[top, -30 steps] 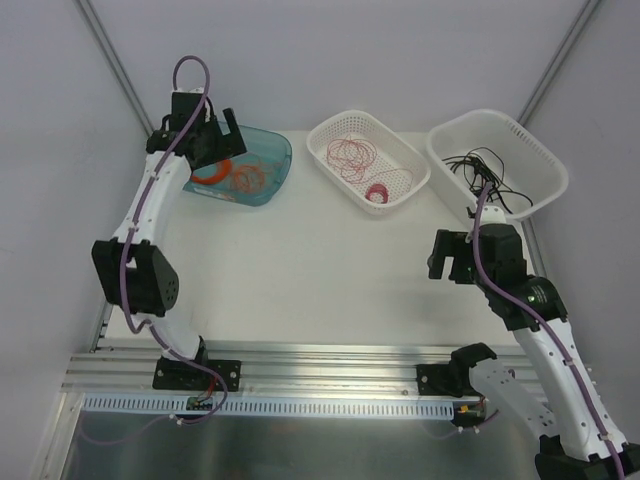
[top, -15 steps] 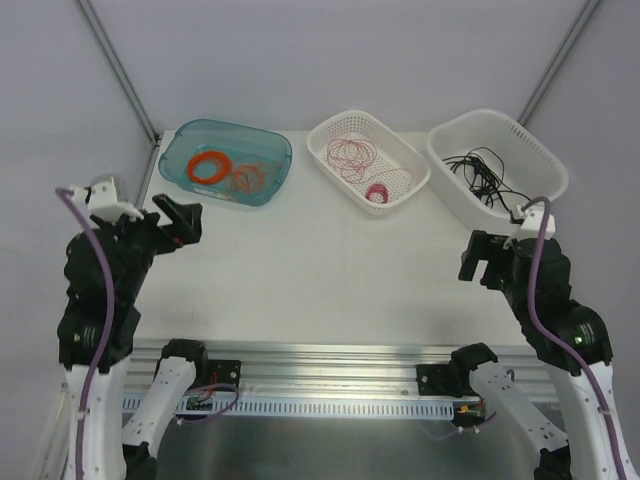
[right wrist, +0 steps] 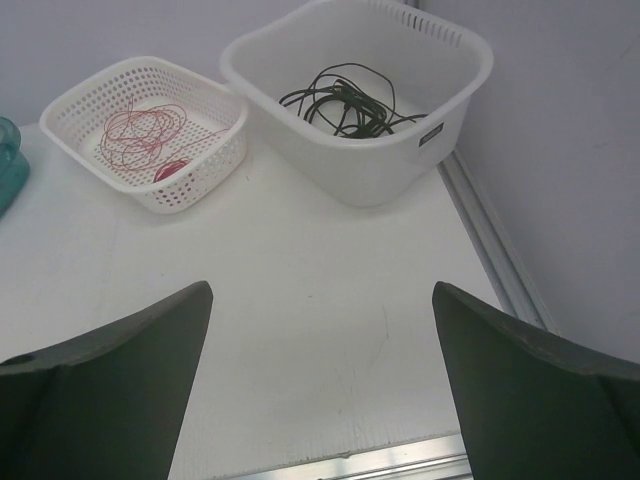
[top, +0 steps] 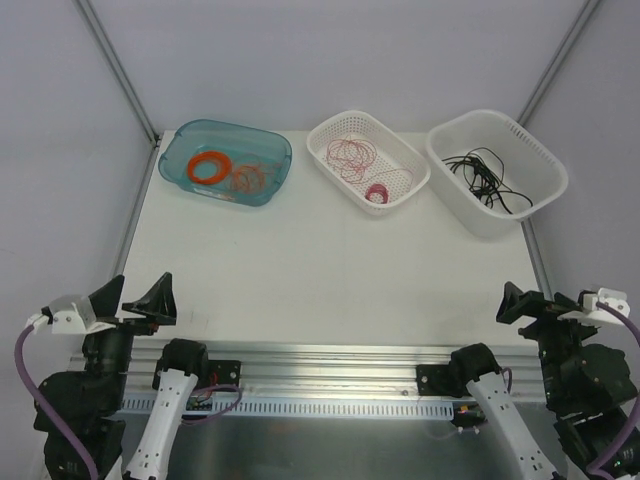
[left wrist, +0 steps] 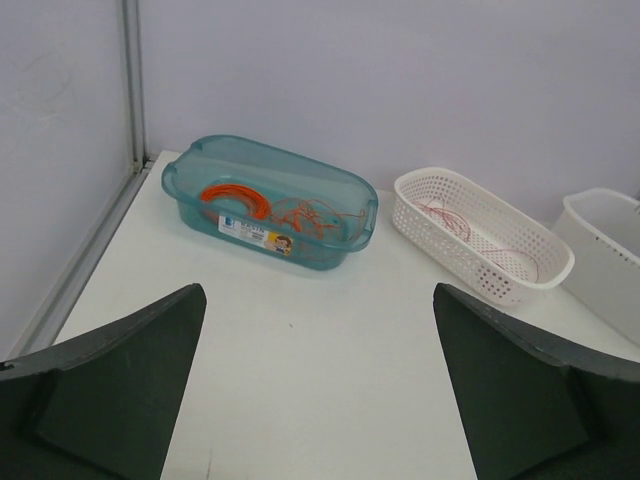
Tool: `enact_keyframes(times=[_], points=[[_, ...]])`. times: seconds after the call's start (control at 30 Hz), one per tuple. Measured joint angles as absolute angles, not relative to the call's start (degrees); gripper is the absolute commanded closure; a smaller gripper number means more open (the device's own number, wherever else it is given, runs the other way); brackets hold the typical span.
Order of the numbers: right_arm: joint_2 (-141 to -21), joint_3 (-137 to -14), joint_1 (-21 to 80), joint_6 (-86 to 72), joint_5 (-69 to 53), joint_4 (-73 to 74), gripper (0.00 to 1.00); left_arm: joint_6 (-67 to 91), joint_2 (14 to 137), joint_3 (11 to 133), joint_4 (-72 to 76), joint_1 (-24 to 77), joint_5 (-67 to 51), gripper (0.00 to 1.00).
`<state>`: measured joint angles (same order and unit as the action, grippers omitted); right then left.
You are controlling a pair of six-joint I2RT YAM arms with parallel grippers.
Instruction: Untangle the cables
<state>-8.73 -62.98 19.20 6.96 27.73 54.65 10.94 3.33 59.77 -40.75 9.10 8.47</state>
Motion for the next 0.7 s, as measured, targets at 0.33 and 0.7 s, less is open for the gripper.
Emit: enact_keyframes(times=[0.33,0.7], points=[[-0.3,-56.9,19.2,6.9,30.2,54.6,0.03,9.4,0.1,51.9,-42.7,9.4,13.7,0.01],[-0.3,-54.9,19.2,6.9,30.7,54.8,0.03,12.9,0.1,45.6,-42.8,9.4,15.3,0.01]])
